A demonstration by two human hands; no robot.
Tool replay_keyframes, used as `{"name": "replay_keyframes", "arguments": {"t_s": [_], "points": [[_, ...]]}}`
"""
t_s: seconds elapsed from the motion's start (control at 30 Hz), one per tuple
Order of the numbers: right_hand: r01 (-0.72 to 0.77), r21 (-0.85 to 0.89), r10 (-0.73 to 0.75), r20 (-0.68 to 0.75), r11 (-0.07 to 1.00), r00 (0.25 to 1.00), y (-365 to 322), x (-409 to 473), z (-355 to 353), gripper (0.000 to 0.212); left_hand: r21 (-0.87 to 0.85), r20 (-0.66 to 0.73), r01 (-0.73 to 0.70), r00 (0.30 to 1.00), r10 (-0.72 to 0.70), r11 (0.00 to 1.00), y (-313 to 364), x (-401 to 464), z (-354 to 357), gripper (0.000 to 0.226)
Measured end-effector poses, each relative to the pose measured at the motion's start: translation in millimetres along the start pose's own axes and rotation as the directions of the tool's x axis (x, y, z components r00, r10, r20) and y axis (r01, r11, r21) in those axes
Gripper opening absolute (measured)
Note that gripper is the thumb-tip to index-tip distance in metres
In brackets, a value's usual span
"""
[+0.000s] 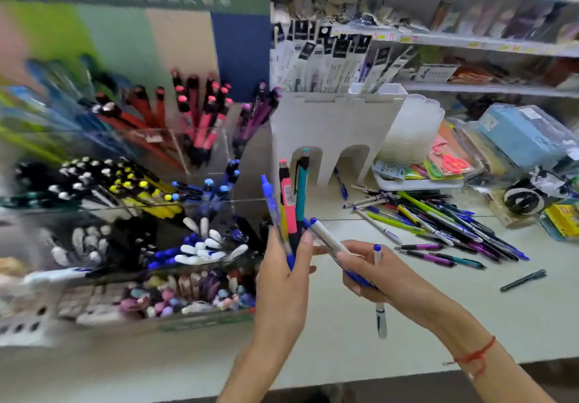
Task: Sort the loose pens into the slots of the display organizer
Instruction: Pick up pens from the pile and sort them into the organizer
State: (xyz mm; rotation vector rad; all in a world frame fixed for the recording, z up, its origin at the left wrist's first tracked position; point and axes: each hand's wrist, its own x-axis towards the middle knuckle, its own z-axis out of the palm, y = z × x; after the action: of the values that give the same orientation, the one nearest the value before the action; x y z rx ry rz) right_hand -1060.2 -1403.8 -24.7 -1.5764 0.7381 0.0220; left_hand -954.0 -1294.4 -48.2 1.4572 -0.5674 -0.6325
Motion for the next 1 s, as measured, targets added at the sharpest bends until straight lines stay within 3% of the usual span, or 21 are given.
{"name": "replay_keyframes", "arguments": {"t_s": [0.17,0.37,0.53,0.7,0.87,1.0], "points": [[0.094,-0.196,-0.088,0.036,0.976,0.995,-28.4,4.2,50.1,0.025,-0.032,-0.148,-0.047,0.988,0.042,0.998,2.5,-10.2,-63.3,0.018],[0.136,-0.308,-0.113,0.089,0.942,0.99,-47.4,6.9,92.5,0.011,-0.096,-0.249,-0.011,0.968,-0.014,0.995,3.0,-13.1,-119.3,0.013],[0.17,-0.379,-0.221,-0.096,0.91,0.97,-53.3,7.0,101.2,0.016,-0.083,-0.311,0.05,0.947,-0.074,0.995,4.9,-16.5,-167.8,0.009],[0.248,-0.298,-0.331,-0.269,0.922,0.905,-61.3,16.7,107.4,0.012,-0.071,-0.269,0.097,0.957,-0.113,0.993,6.7,-26.6,-206.3,0.015],[0.247,-0.612,-0.495,-0.274,0.751,0.825,-70.6,53.2,133.3,0.009,-0.038,-0.24,0.126,0.962,-0.131,0.991,1.7,-32.8,-222.9,0.014],[0.196,-0.763,-0.528,-0.215,0.616,0.821,-88.8,71.7,152.1,0.009,-0.074,-0.222,0.175,0.957,-0.187,0.982,1.5,-36.5,-226.4,0.017]]}}
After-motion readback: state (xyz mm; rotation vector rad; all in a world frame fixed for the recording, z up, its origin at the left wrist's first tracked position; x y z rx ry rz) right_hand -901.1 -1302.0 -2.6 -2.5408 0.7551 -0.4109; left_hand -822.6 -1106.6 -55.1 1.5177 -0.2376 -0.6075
